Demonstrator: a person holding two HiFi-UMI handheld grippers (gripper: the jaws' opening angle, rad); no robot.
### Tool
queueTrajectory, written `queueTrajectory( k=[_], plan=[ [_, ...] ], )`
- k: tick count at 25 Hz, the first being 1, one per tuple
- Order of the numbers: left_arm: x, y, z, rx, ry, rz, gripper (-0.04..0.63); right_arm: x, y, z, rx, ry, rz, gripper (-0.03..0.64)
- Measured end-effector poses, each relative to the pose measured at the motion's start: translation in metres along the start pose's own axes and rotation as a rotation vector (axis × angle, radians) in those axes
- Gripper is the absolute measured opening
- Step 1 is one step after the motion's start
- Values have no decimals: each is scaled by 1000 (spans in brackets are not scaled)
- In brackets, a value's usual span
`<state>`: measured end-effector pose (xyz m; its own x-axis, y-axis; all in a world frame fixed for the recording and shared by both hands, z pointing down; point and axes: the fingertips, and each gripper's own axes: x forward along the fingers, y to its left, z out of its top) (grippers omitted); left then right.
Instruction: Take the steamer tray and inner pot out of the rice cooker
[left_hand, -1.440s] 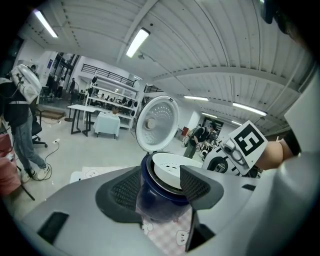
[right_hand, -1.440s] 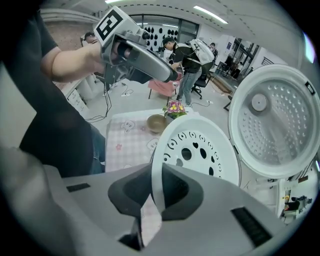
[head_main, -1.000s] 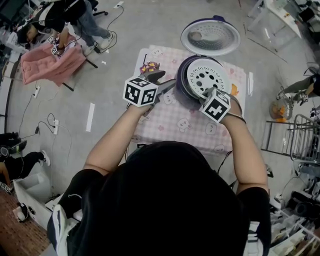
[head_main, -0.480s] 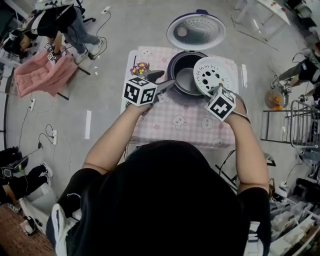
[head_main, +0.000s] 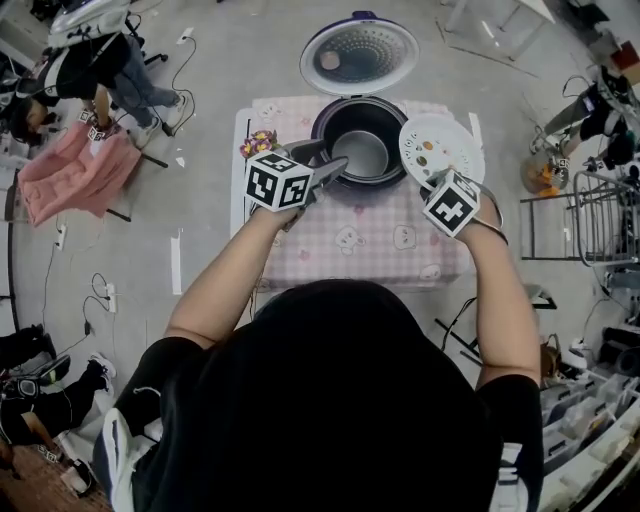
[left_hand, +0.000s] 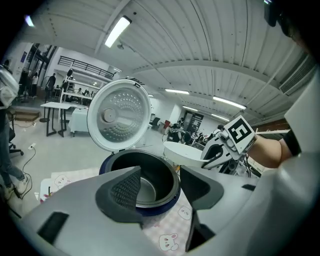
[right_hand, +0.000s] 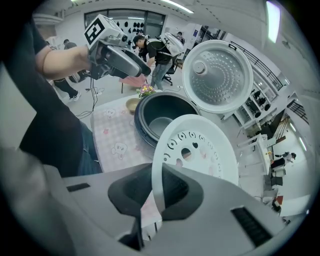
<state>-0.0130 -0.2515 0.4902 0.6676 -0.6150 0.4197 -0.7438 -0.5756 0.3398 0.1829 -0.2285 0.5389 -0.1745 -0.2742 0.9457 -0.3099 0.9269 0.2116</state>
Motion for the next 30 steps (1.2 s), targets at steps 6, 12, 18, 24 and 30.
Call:
queueTrajectory(
  k=[6,12,18,24,30],
  plan=[
    [23,-17,0,16,16,-35,258,-3,-5,-31,48,22,-8,40],
    [46,-39,0,28,32,-61,258,-2,-12,-65,81,34,-21,40],
    [51,-37,-6,25,47,-60,258,14,1,-77,118,54,25,40],
    [47,-35,-24,23,68,-47,258,34,14,-78,110,39,21,40],
    [56,-35,-26,15,85,-37,258,65,28,-99,139,70,95,40]
  ],
)
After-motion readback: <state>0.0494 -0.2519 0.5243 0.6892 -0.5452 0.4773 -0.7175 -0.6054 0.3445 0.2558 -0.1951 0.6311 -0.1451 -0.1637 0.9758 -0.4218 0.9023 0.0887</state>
